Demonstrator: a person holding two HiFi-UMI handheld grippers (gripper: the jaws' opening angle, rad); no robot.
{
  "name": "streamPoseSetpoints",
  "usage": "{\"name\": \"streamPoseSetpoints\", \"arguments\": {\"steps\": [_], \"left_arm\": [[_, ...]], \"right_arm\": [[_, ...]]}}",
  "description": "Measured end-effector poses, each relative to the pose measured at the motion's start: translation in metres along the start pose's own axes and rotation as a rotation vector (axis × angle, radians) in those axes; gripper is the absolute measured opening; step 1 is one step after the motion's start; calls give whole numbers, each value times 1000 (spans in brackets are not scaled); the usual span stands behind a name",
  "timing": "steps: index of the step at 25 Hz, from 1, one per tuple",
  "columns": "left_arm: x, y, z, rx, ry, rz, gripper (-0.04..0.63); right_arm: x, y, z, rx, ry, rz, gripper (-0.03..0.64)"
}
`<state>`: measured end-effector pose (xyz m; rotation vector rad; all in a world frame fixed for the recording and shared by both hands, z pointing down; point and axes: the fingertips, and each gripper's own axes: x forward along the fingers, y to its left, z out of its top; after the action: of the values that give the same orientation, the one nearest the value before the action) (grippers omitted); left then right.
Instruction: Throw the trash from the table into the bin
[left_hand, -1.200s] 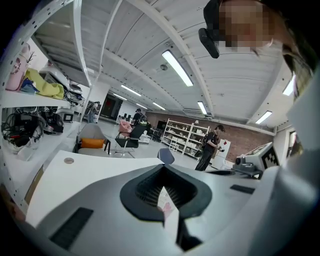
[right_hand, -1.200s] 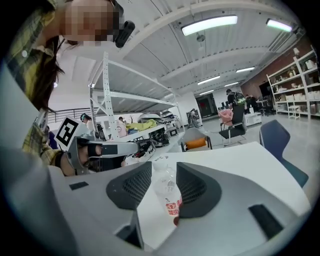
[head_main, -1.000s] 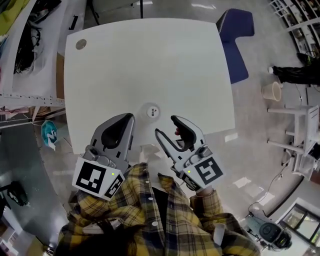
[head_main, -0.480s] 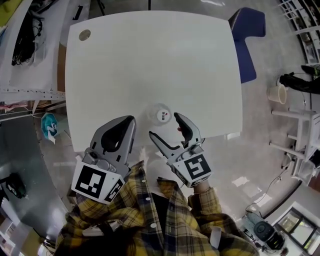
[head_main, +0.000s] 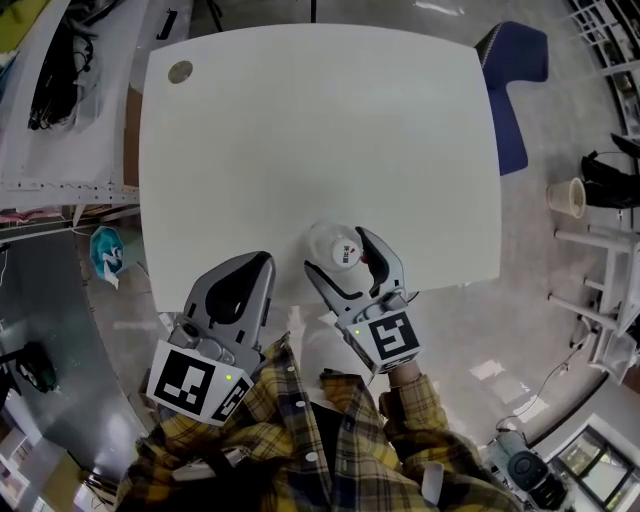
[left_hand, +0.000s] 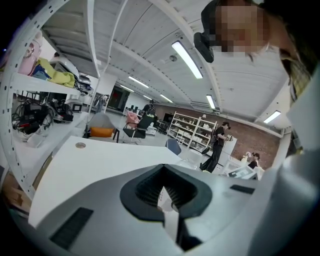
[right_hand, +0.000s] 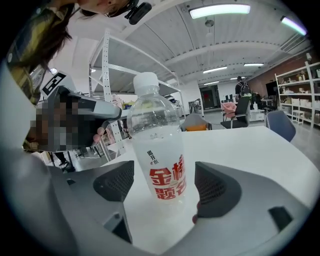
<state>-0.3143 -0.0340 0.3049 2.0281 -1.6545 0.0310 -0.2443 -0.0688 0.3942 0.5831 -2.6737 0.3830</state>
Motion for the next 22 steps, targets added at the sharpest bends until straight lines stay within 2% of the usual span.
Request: {"name": "streamPoseSetpoints", "arguments": {"steps": [10,14,22], "left_arm": [[-5,6,-4,-19,2,19,6],[-7,5,-3,-23,-1,18,6],[-7,6,1,-21,-13,10,6]], "right_arm": [[11,-2,6,-16,-15,-1,353],[10,-3,7,-39,-32,-16,302],[8,-2,14,-52,-24,-29,295]]}}
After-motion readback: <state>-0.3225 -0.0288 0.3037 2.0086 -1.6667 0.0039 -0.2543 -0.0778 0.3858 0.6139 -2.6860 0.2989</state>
